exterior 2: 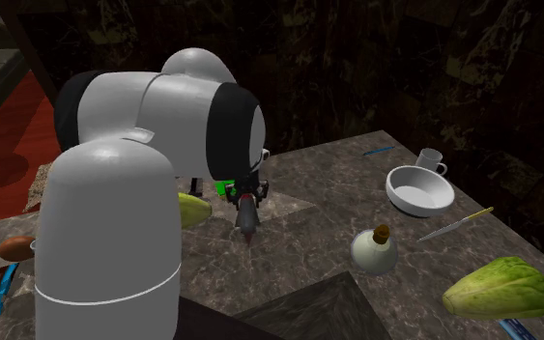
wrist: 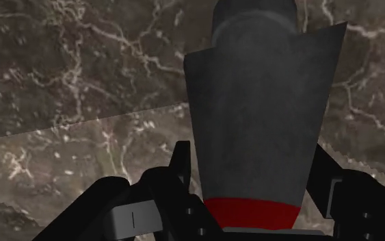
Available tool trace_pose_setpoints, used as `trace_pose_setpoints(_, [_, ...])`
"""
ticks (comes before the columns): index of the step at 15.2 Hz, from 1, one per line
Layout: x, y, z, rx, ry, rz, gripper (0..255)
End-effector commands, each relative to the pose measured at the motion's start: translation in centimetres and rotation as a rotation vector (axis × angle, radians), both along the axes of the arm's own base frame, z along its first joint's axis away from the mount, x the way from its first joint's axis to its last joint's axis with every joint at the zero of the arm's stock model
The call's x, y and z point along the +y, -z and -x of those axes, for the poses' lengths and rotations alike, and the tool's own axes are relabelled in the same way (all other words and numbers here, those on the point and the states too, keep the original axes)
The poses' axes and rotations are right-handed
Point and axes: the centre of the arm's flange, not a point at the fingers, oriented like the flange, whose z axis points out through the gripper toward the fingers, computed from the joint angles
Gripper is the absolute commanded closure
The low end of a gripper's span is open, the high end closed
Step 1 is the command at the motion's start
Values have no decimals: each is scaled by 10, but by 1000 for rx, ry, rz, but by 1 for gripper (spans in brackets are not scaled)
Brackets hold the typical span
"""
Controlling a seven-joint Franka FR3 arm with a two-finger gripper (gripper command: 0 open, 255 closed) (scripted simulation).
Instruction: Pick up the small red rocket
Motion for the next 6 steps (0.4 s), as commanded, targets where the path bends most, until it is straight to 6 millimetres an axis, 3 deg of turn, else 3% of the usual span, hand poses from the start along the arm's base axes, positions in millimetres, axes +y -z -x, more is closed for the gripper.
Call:
trace_pose_setpoints(1, [0, -11, -1, 0, 0, 0, 255])
trace_pose_setpoints(6, [0, -27, -1, 0, 0, 0, 255])
